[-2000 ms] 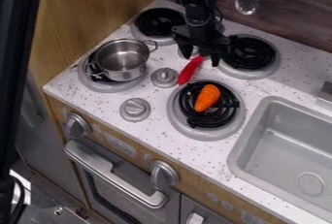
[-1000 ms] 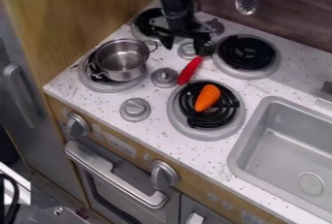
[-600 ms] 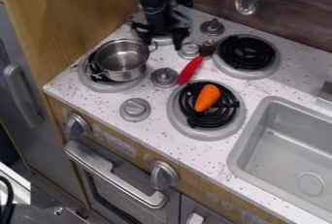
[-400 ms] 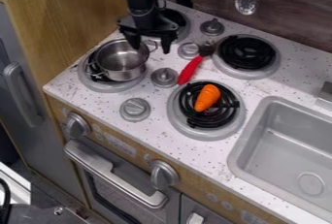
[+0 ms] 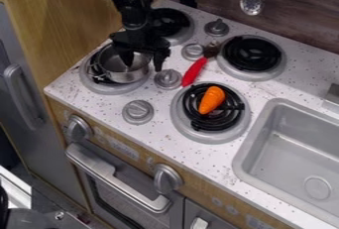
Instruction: Move the silver pot from the bottom burner to the top right
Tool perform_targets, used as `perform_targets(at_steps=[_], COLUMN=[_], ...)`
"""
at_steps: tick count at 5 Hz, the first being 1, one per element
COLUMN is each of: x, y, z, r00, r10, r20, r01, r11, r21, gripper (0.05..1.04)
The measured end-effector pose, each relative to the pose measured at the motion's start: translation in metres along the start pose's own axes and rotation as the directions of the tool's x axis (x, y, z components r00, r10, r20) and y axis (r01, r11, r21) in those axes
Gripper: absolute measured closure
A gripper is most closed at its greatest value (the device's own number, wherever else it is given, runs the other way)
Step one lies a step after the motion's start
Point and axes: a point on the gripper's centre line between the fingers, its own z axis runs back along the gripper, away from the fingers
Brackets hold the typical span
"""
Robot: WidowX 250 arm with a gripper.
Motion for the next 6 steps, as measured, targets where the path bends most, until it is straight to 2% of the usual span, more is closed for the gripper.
perform_targets(at_steps=[1,2,4,5,6], x=[-0.004,0.001,0.004,0.000,-0.004], y=[0.005,0.005,-0.007,-0.012,-0.021], z=[-0.014,-0.019,-0.020,-0.019,-0.017], r00=[0.998,0.992,0.957,0.942,0.929], r10=[-0.034,-0.113,-0.275,-0.314,-0.343], r20=[-0.044,-0.061,-0.091,-0.116,-0.136], r01=[0.035,0.115,0.278,0.316,0.341], r11=[0.999,0.993,0.960,0.949,0.939], r21=[0.013,0.038,0.019,-0.005,-0.044], gripper=[0.089,0.140,0.655,0.880,0.986])
